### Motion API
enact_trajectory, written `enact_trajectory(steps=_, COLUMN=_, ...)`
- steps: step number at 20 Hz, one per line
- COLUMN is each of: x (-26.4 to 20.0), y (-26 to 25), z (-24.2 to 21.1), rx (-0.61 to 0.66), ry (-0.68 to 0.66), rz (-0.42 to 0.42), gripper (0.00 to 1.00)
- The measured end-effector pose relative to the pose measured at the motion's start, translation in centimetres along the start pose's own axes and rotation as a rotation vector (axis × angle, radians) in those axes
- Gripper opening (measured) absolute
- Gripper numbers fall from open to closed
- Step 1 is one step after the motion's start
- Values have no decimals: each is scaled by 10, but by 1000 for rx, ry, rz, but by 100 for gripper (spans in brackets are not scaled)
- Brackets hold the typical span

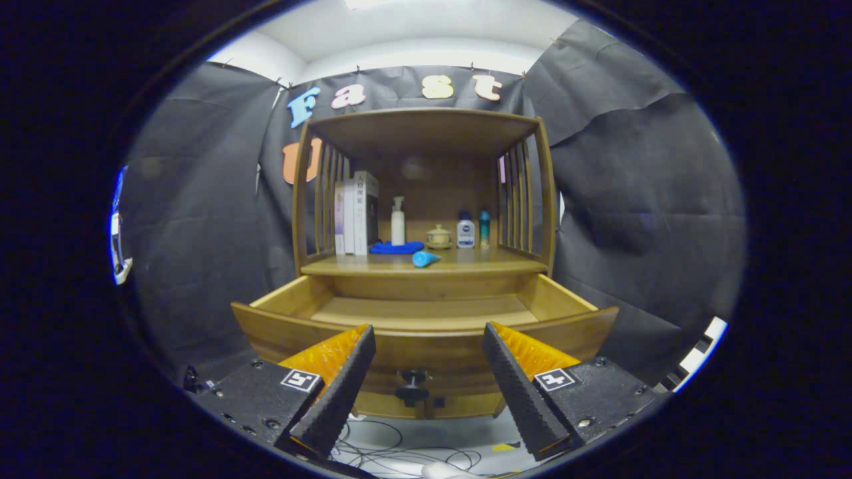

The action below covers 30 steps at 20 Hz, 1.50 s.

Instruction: Pull open the drawer, take out the items inside it, and place them on the countertop above the cabinet.

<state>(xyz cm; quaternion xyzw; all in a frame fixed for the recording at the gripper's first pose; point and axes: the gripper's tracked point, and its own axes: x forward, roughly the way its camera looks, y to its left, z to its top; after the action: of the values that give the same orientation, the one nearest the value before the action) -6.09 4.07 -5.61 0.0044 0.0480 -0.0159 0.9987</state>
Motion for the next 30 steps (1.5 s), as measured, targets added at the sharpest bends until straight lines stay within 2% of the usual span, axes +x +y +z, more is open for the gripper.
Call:
enact_trajectory(steps=5, x=15, y=-1, z=-43, rx=30, ry=73, rz=9, gripper=100)
enact_trajectory(steps=11, x=32, y=8, z=-67, rx=-8, ry=114, rz=22, gripper=100)
enact_trajectory(steps=16, x=54, y=16, z=-70, rx=-70, ry=108, rz=19, gripper=100)
enact_trajectory(steps=22, x=63, y=14, z=-68, rx=-40, ry=85, rz=-23, gripper=100)
enact_trajectory(steps=30, x=73, y=17, z=-70, rx=-31, ry=117, rz=16, gripper=100)
